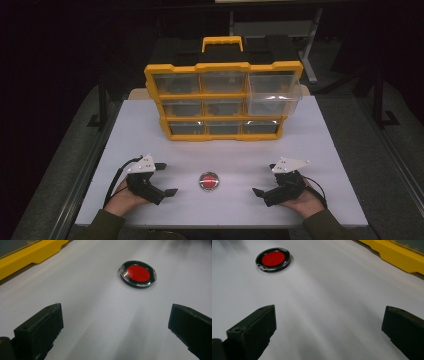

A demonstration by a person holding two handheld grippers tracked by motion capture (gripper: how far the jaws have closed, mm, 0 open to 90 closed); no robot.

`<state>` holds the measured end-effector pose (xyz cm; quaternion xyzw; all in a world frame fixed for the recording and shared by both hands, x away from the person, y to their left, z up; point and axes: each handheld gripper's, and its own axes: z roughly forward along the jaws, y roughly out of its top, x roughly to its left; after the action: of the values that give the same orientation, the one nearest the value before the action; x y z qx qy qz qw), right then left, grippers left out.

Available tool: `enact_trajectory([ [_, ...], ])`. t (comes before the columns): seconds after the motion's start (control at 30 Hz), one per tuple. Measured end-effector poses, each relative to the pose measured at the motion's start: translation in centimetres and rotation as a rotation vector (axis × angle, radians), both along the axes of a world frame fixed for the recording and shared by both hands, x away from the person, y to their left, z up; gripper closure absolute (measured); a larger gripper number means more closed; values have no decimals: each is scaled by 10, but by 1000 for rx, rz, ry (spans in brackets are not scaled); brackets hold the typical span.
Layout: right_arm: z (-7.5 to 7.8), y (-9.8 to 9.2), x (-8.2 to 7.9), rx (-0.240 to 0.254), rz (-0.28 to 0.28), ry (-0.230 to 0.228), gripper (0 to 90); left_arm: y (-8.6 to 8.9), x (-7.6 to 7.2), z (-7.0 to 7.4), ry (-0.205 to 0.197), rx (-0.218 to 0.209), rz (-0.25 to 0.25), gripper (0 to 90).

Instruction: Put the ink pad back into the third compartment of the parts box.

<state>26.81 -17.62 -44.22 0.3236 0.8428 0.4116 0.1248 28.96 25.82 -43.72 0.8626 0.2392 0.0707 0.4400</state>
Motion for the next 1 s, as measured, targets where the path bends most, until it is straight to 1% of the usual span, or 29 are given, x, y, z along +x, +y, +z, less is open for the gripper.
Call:
enact_trajectory([
  [0.1, 0, 0, 0, 4, 2, -2, 0, 0, 1, 1, 1, 3, -1, 0],
  [0.2, 1, 0, 0, 12, 5, -2, 0, 0, 1, 2, 2, -4, 7, 0],
  [0.27, 1, 0, 0, 17, 5, 0, 0, 0, 2, 3, -2, 4, 8, 0],
  [0.33, 1, 0, 0, 8, 8, 0, 0, -1, 1, 3, -5, 6, 1, 0],
  [0.4, 2, 1, 0, 15, 9, -6, 0, -1, 1, 4, -2, 11, -6, 0],
  [0.5, 2, 3, -1, 7, 10, -8, 0, -3, 1, 4, -3, 4, -11, 0],
  [0.67, 2, 3, -1, 10, 10, -8, 0, -9, 3, 5, -4, 11, -26, 0],
  [0.73, 2, 2, -1, 11, 11, -4, 0, -11, 4, 6, -4, 3, -24, 0],
  [1.0, 2, 4, -1, 16, 20, -3, 0, -13, 7, 8, -9, -3, -25, 0],
])
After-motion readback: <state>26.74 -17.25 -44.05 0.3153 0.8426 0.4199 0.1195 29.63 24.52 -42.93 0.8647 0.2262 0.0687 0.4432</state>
